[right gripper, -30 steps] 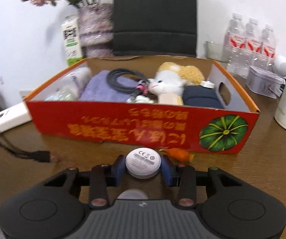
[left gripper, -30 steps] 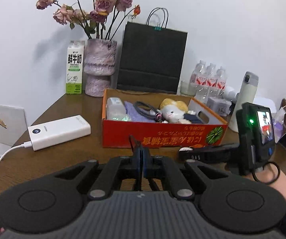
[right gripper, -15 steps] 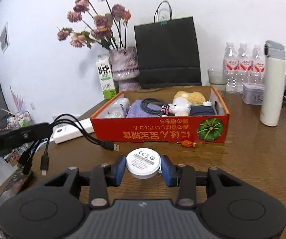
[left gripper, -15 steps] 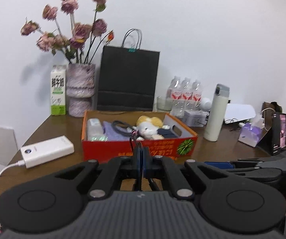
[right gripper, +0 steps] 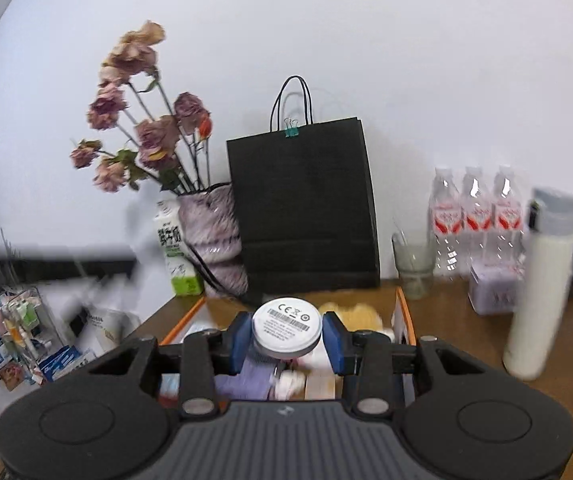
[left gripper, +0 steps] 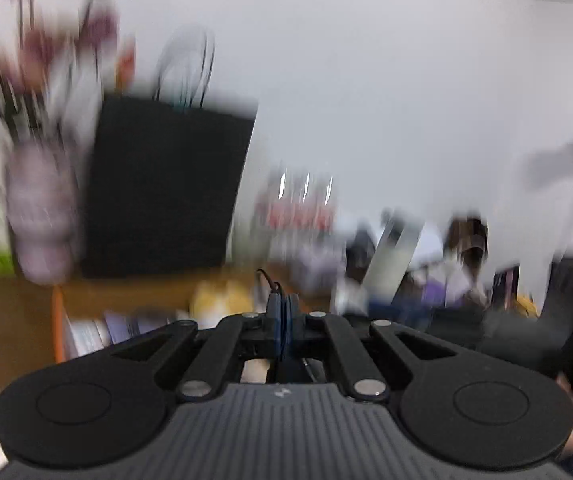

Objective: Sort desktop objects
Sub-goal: 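Carry the USB cable with the left tool while the right tool carries the disc into the box, then open both tools over the box to drop the cable and disc, then withdraw both tools from the box toward the last table items, then grasp the small white round cap with the left tool while the right tool grasps the small orange item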

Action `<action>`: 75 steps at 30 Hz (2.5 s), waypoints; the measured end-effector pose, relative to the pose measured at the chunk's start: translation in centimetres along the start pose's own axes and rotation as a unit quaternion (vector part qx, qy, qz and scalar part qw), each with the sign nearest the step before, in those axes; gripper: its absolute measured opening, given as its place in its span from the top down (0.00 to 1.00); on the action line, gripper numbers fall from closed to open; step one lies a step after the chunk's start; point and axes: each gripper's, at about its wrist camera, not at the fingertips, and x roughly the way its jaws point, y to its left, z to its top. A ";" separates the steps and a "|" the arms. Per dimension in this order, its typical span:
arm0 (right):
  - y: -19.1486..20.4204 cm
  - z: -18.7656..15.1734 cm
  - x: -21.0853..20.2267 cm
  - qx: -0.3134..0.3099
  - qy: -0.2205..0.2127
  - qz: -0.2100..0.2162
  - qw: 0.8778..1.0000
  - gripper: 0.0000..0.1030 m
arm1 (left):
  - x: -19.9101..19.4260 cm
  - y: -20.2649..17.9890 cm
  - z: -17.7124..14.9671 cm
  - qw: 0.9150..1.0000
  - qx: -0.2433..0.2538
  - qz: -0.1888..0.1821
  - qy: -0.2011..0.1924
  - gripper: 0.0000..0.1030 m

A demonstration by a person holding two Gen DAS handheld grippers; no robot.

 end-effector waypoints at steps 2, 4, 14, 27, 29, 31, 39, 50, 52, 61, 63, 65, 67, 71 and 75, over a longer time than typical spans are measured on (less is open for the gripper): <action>-0.1 1.4 3.6 0.002 0.021 0.008 1.000 0.63 | 4.9 3.8 -0.5 0.997 0.002 0.008 0.076 0.97; 0.1 2.4 8.1 0.004 0.057 0.018 0.998 0.63 | 10.0 7.5 -1.5 0.986 0.010 0.037 0.162 0.96; 2.8 -1.2 26.4 -0.022 0.236 0.024 0.971 0.62 | 10.4 11.1 -1.4 0.987 0.064 0.089 0.120 0.31; 2.0 3.8 16.0 -0.018 0.166 0.006 0.986 0.51 | 2.6 9.4 2.4 0.984 -0.021 0.165 0.063 0.22; 1.7 4.1 13.5 -0.019 0.160 -0.006 0.987 0.45 | 0.8 8.2 2.5 0.982 -0.023 0.178 0.054 0.18; 1.9 3.2 10.9 -0.031 0.148 -0.014 0.988 0.40 | -1.2 6.7 1.6 0.979 -0.023 0.199 0.036 0.06; 2.6 -10.0 -0.9 -0.059 0.105 -0.030 0.992 0.31 | -6.6 -0.3 -13.1 0.961 -0.101 0.256 -0.034 0.00; 2.5 -19.9 -10.2 -0.046 0.118 -0.052 0.991 0.23 | -5.7 -9.0 -23.9 0.965 0.000 0.263 0.011 0.00; 2.2 -20.0 -10.5 -0.036 0.115 -0.057 0.991 0.23 | -5.2 -9.0 -24.0 0.965 0.000 0.261 0.023 0.00; 0.0 -18.0 -8.0 -0.024 0.112 -0.065 0.991 0.27 | -1.2 -8.8 -21.1 0.980 0.021 0.199 0.013 0.01; -1.2 -16.6 -7.0 -0.025 0.108 -0.074 0.991 0.36 | 1.2 -8.8 -19.8 0.983 0.042 0.179 0.020 0.12; -2.7 -15.2 -6.0 -0.015 0.102 -0.066 0.993 0.40 | 3.5 -8.4 -18.7 0.984 0.049 0.166 0.032 0.20; -3.8 -13.9 -4.2 -0.008 0.112 -0.054 0.992 0.42 | 5.6 -7.7 -17.8 0.986 0.038 0.155 0.039 0.21; -5.3 -12.2 -0.1 0.010 0.129 -0.026 0.991 0.45 | 8.4 -6.7 -17.3 0.991 0.025 0.118 0.061 0.56; -4.6 -11.9 3.7 -0.003 0.143 -0.007 0.990 0.47 | 8.0 -6.1 -17.7 0.988 0.027 0.140 0.055 0.71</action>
